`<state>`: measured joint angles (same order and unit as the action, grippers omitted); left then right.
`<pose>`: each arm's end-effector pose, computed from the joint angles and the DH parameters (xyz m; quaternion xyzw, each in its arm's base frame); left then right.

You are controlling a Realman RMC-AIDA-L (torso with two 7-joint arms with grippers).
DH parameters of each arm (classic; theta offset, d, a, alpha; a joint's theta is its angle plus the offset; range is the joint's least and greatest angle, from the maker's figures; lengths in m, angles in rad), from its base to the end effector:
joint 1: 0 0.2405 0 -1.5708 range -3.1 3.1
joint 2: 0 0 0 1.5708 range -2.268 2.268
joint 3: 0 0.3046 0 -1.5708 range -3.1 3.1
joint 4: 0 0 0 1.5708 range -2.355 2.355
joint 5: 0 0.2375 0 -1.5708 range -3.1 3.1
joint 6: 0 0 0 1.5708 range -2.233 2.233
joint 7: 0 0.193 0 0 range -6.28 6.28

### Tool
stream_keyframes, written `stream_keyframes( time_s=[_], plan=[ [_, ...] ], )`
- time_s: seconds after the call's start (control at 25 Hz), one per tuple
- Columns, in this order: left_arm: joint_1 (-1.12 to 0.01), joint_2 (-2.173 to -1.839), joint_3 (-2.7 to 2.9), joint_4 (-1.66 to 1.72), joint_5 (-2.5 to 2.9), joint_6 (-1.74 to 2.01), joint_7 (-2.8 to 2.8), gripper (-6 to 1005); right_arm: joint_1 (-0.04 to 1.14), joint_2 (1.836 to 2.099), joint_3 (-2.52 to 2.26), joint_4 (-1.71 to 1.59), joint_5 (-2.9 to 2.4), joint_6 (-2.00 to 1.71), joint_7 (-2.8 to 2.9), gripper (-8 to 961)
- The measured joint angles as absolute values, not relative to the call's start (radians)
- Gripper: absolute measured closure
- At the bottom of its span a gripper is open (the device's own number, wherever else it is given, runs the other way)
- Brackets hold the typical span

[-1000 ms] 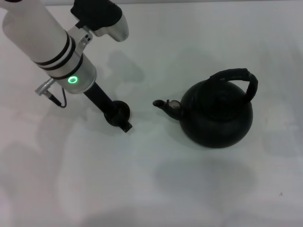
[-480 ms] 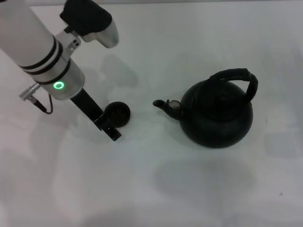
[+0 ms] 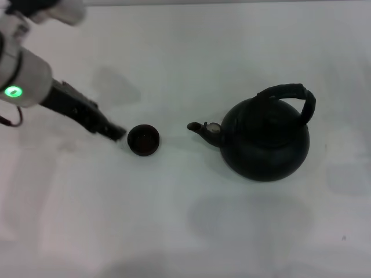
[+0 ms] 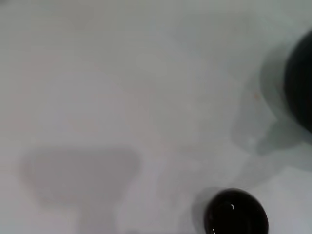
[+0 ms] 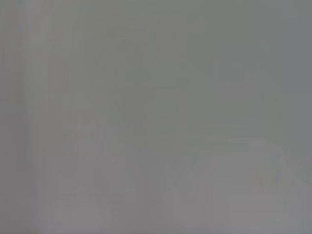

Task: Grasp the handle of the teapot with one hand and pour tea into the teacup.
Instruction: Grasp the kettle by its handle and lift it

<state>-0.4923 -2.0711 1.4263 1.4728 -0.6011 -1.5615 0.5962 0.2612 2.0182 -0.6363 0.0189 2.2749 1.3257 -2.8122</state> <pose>-0.2325 0.3925 -0.0595 -0.9216 -0.3127 0.1529 0.1718 0.4710 0.3159 -0.0077 -0.6700 0.2798 0.2661 0.6341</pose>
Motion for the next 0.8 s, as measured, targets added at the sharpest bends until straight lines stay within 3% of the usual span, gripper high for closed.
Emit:
stream_keyframes(
  time_s=[0.2, 0.44, 0.68, 0.8],
  plan=[
    [-0.336, -2.074, 1.334, 1.596, -0.731, -1.474, 0.698, 123, 0.225, 2.009, -0.697, -0.033, 2.275, 1.328, -2.804, 196],
    [-0.183, -2.075, 1.267, 1.57, -0.999, -1.377, 0.971, 124, 0.071, 1.983, -0.835, -0.351, 2.175, 1.276, -2.533, 197],
    [-0.113, -2.074, 1.143, 1.326, -1.359, -1.366, 1.344, 124, -0.091, 2.023, -0.832, -0.902, 1.778, 1.22, -2.076, 197],
    [-0.112, -2.073, 1.042, 1.135, -1.537, -1.427, 1.568, 124, -0.098, 2.025, -0.841, -1.055, 1.619, 1.27, -1.863, 197]
  ],
)
